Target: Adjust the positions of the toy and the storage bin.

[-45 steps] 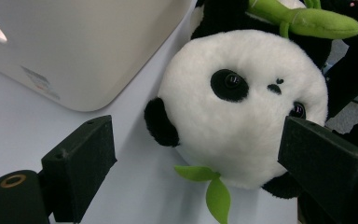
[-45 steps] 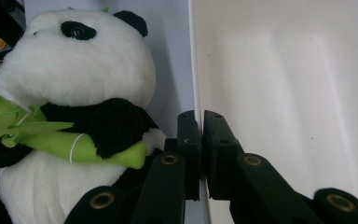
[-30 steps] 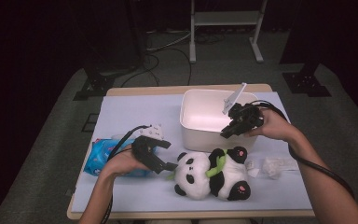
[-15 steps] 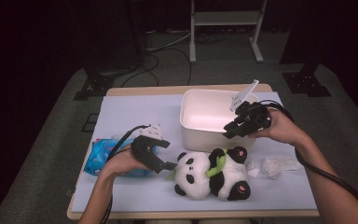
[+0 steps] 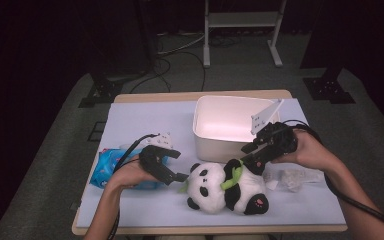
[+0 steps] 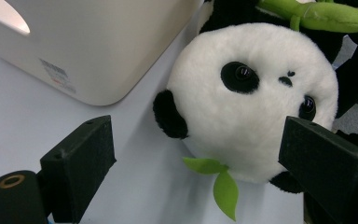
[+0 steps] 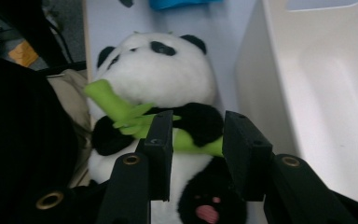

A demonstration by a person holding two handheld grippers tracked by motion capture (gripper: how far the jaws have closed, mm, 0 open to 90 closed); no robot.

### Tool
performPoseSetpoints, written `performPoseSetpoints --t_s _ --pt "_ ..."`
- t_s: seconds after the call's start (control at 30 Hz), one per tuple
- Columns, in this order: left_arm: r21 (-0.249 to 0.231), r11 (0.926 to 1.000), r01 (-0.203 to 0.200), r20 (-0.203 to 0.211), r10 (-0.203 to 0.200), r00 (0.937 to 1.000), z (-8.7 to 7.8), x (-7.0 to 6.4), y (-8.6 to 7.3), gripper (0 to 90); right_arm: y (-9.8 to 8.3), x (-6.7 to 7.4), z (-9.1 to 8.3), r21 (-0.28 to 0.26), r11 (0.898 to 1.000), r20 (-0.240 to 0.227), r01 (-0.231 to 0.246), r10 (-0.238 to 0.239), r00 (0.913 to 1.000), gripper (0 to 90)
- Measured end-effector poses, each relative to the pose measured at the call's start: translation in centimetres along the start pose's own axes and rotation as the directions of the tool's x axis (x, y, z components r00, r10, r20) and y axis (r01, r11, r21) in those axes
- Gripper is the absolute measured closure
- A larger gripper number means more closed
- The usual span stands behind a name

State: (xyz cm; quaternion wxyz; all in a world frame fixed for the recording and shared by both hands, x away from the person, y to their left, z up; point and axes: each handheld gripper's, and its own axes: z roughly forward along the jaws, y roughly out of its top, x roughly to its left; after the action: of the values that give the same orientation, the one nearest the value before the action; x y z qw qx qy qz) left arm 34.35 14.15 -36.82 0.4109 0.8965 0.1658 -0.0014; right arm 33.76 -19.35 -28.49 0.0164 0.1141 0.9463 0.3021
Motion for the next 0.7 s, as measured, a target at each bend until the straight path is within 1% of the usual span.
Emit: performPoseSetpoints --t_s 0.03,0.1,0.13,0.2,0.23,0.37,0.43,0.6,0.7 --pt "0.0 1.0 0.001 0.004 -0.001 1.0 0.0 0.0 0.0 9.5 -0.1 0.4 0.2 0.0 1.0 -0.01 0.008 -0.008 0.9999 62.2" --pt "-0.001 1.0 0.002 0.005 -0.002 1.0 0.1 0.0 0.0 9.1 -0.3 1.1 0.6 0.005 1.0 -0.011 0.02 -0.02 0.9997 61.6" --pt "-0.001 1.0 0.0 0.007 0.0 1.0 0.1 0.0 0.0 9.1 -0.4 1.5 0.8 0.002 1.0 -0.024 0.023 -0.023 0.9995 61.4" --pt "0.003 1.0 -0.002 0.008 0.002 1.0 0.2 0.0 0.0 9.1 -0.6 2.0 1.1 -0.001 1.0 -0.021 0.026 -0.026 0.9994 60.8" --pt "0.004 1.0 -0.003 0.008 0.002 1.0 0.2 0.0 0.0 9.1 -0.7 2.1 1.3 -0.002 1.0 -0.034 0.021 -0.021 0.9992 60.9" --pt "0.002 1.0 0.001 0.014 -0.001 0.9999 0.1 -0.1 -0.1 9.1 -1.0 2.8 2.1 -0.003 0.999 -0.049 0.032 -0.032 0.9983 59.9" --pt "-0.001 1.0 0.003 0.014 -0.003 0.9999 0.1 -0.1 -0.1 9.1 -1.1 3.1 2.5 -0.01 1.0 -0.072 0.027 -0.027 0.997 59.6" --pt "0.0 1.0 0.003 0.014 -0.003 0.9999 0.1 -0.1 -0.1 9.1 -0.9 3.8 3.4 0.002 0.999 -0.081 0.047 -0.046 0.9956 57.6" --pt "-0.001 1.0 0.0 0.015 0.0 0.9999 0.0 -0.1 0.0 9.1 -0.6 4.0 3.8 0.006 0.998 -0.086 0.058 -0.058 0.9946 55.2"
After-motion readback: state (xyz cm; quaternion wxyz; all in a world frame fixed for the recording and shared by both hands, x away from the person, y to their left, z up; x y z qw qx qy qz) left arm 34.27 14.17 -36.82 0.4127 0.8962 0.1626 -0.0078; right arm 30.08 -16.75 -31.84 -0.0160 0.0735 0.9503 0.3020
